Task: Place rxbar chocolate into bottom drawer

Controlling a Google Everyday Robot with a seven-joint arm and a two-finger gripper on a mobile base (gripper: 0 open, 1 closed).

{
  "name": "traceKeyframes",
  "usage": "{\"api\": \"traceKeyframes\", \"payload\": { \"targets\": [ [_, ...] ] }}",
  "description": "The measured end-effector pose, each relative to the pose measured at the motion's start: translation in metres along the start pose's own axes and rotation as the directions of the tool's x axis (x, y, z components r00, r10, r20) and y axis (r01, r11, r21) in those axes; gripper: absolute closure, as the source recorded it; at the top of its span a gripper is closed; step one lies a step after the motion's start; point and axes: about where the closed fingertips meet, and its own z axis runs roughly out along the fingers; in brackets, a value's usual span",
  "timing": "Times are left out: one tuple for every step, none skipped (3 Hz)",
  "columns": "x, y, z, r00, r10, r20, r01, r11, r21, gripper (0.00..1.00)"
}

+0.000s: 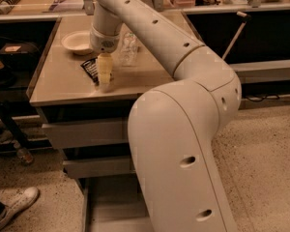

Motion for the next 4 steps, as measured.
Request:
{"api": "traceKeyframes", "payload": {
  "targets": [
    [-0.0019,0.0002,0.0038,1.000,-0.009,0.002,0.009,0.9999,-0.010,0.00],
    [-0.0019,0.0002,0.0039,1.000,-0.009,0.002,0.009,0.9999,-0.010,0.00],
    [-0.0029,0.0048,0.0111,1.000,-0.014,0.006,0.015,0.9995,-0.027,0.00],
    [-0.0029,0.0048,0.0111,1.000,-0.014,0.006,0.015,0.9995,-0.027,0.19]
  ]
}}
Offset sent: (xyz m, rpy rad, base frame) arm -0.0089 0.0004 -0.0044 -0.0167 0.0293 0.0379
